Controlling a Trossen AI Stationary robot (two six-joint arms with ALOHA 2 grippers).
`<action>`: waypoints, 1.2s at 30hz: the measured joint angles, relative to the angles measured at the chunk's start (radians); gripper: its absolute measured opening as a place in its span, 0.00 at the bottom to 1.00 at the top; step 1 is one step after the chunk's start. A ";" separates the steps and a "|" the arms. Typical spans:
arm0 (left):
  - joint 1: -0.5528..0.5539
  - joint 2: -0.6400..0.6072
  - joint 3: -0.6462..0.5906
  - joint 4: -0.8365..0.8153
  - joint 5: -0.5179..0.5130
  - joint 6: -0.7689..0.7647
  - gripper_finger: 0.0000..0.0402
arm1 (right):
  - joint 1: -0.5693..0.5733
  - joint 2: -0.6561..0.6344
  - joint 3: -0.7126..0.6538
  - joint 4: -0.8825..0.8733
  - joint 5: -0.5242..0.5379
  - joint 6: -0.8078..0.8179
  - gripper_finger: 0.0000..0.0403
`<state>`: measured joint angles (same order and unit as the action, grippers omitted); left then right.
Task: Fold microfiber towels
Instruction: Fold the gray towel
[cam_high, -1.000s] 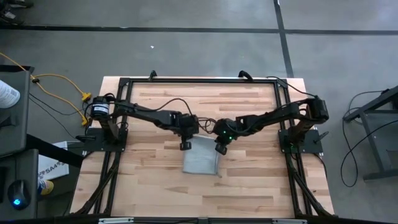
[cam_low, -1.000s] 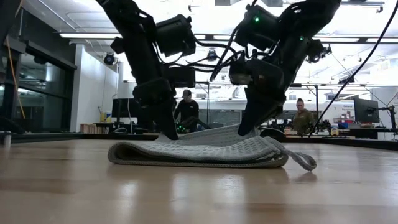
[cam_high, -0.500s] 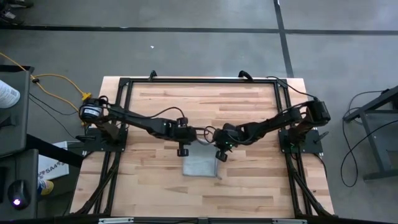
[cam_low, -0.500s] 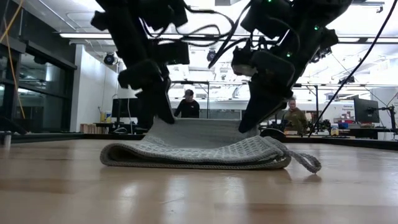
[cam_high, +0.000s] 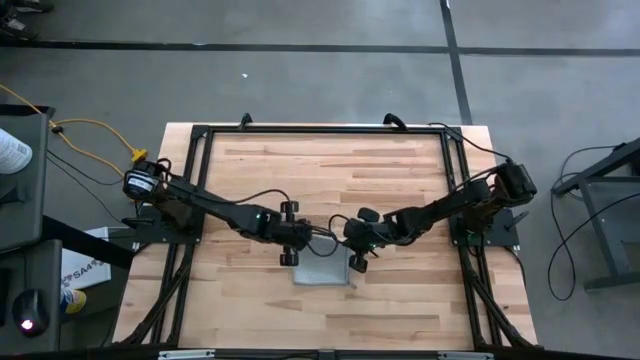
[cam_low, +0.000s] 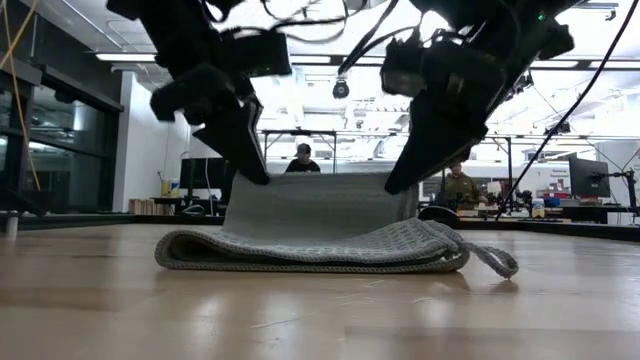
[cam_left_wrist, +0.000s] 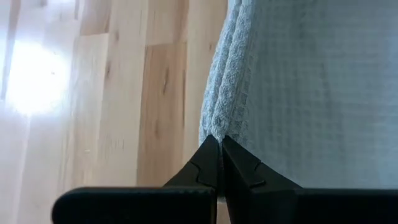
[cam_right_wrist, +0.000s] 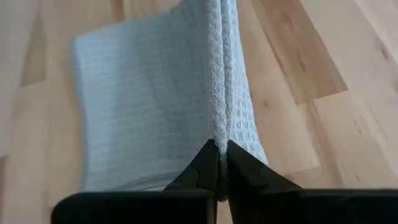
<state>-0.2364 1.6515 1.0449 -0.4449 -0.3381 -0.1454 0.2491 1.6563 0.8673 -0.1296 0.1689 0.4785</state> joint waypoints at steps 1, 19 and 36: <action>-0.009 -0.002 0.001 0.000 -0.004 -0.010 0.00 | 0.008 -0.004 0.000 0.003 0.000 0.005 0.01; -0.159 -0.001 0.001 0.025 -0.054 -0.135 0.00 | 0.098 -0.008 0.000 0.083 -0.050 0.123 0.01; -0.208 0.003 0.001 0.065 -0.016 -0.200 0.00 | 0.139 -0.008 0.000 0.124 -0.105 0.181 0.01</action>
<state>-0.4441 1.6547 1.0454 -0.3798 -0.3544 -0.3459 0.3885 1.6485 0.8673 -0.0060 0.0638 0.6591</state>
